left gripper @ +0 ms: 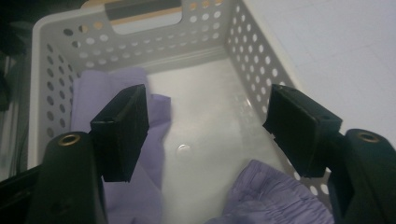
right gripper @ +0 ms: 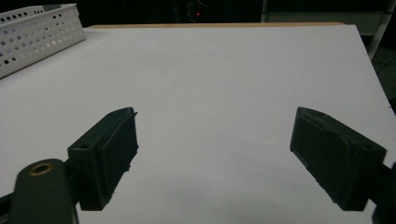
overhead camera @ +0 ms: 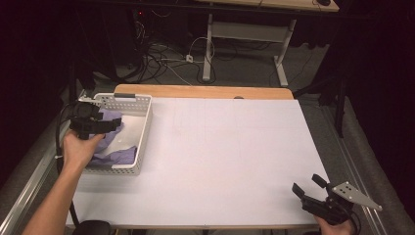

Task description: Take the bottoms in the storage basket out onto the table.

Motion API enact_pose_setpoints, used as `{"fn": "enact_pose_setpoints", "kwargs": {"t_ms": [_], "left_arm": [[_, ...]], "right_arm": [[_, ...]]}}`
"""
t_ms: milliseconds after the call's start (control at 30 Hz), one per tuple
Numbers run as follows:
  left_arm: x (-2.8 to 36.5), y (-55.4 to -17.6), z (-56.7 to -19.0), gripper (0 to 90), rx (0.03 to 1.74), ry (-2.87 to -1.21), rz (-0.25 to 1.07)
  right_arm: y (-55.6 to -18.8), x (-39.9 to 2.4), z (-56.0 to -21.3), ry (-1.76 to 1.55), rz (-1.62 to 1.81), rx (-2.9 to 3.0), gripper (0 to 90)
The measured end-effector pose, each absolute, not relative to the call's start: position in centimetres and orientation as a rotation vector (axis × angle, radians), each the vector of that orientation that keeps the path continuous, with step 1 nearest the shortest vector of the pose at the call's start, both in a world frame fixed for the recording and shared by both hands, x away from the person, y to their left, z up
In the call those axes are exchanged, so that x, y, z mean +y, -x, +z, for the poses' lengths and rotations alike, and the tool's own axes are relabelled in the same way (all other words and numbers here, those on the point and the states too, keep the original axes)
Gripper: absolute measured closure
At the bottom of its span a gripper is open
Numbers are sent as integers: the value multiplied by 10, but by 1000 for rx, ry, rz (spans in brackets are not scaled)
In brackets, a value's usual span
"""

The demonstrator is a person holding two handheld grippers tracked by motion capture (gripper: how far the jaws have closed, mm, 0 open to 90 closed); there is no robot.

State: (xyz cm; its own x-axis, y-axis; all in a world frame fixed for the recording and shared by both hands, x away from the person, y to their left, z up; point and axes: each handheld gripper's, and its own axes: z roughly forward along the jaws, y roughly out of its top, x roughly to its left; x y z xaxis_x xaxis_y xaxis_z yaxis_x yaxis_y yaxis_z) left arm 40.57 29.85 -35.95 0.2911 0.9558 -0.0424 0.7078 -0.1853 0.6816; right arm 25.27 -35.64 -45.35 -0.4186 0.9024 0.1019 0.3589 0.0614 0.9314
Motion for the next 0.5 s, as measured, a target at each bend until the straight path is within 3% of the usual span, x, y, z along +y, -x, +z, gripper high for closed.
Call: {"fn": "enact_pose_setpoints", "kwargs": {"t_ms": [500], "left_arm": [[309,-416,-368,286,1602,-2064,509]], "right_arm": [[-253,-356,-453,-1261,1358,1824,157]]}}
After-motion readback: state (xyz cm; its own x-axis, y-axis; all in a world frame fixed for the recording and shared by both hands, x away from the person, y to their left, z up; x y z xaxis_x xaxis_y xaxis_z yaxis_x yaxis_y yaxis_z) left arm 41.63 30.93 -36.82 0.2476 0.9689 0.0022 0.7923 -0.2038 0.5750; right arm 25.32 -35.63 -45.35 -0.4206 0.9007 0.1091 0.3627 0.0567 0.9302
